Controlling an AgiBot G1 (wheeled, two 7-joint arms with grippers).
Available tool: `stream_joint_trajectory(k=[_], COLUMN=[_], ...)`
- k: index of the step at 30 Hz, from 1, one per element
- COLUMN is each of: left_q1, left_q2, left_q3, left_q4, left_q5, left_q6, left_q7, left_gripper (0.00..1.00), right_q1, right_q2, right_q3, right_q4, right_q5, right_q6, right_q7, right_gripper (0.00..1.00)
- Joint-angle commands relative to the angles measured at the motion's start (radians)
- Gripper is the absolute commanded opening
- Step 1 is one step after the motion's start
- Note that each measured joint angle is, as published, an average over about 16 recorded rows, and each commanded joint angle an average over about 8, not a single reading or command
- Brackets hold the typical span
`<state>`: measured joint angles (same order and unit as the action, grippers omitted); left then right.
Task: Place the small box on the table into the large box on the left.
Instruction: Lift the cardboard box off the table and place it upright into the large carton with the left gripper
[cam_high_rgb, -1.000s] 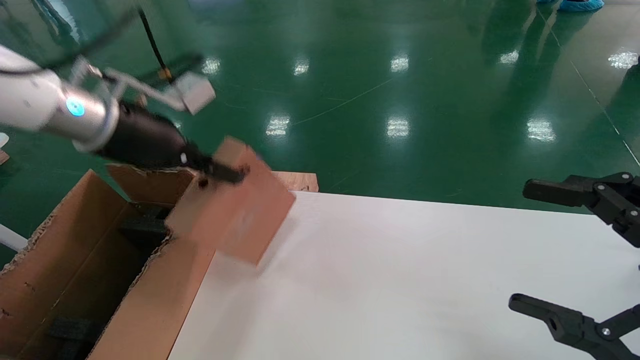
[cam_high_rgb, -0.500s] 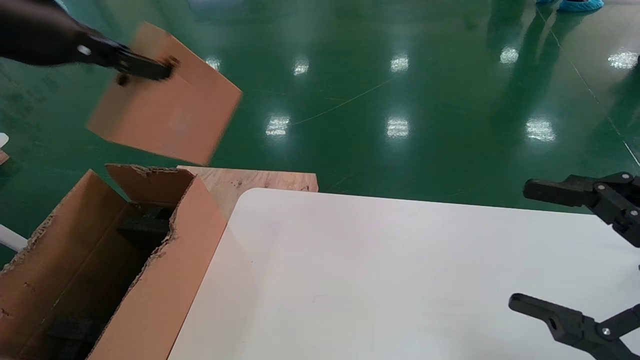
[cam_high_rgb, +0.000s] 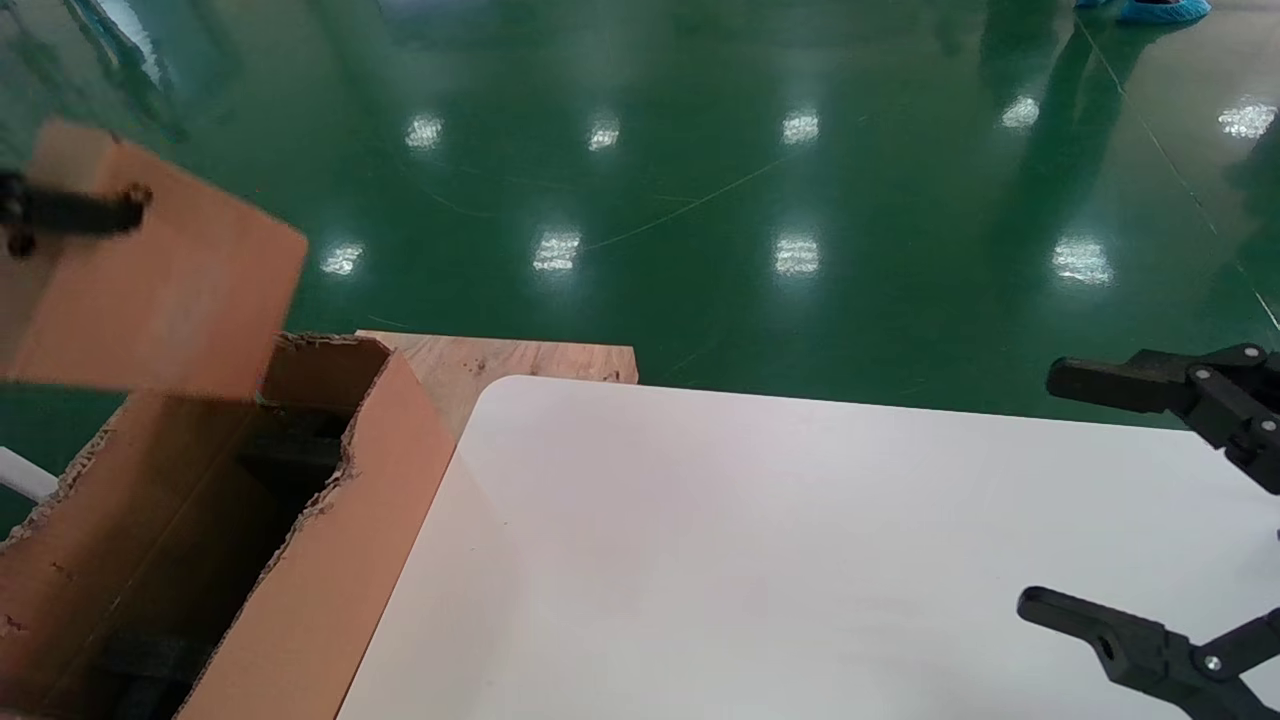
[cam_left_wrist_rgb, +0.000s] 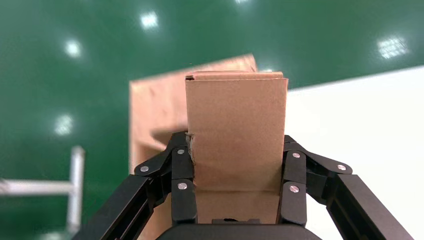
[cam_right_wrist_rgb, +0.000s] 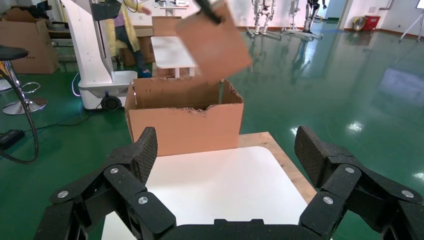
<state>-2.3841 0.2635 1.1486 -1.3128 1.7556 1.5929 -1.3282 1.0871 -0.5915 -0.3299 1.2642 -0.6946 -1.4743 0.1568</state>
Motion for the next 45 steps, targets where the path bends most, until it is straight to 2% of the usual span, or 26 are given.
stream_joint_trajectory(k=[1, 17, 31, 36, 45], left_q1=[0.003, 0.061, 0.108, 0.15, 0.265], left_q2=[-0.037, -0.121, -0.125, -0.116, -0.123], left_q3=[0.039, 0.251, 0.307, 0.334, 0.399], left_q4=[-0.02, -0.027, -0.01, -0.003, 0.01], left_q5=[-0.031, -0.15, -0.173, -0.173, -0.187], left_q6=[0.0, -0.023, -0.085, -0.142, -0.334], left_q7=[-0.032, -0.136, -0.129, -0.108, -0.048], left_gripper=[0.0, 0.0, 0.0, 0.0, 0.0], right_q1=[0.0, 0.0, 0.0, 0.0, 0.0], right_q2=[0.0, 0.0, 0.0, 0.0, 0.0], right_q3=[0.0, 0.0, -0.001, -0.001, -0.001], right_q4=[0.0, 0.0, 0.0, 0.0, 0.0], right_q5=[0.0, 0.0, 0.0, 0.0, 0.001], right_q6=[0.0, 0.0, 0.0, 0.0, 0.0], right_q7=[0.0, 0.0, 0.0, 0.0, 0.0], right_gripper=[1.0, 1.0, 1.0, 1.0, 1.0])
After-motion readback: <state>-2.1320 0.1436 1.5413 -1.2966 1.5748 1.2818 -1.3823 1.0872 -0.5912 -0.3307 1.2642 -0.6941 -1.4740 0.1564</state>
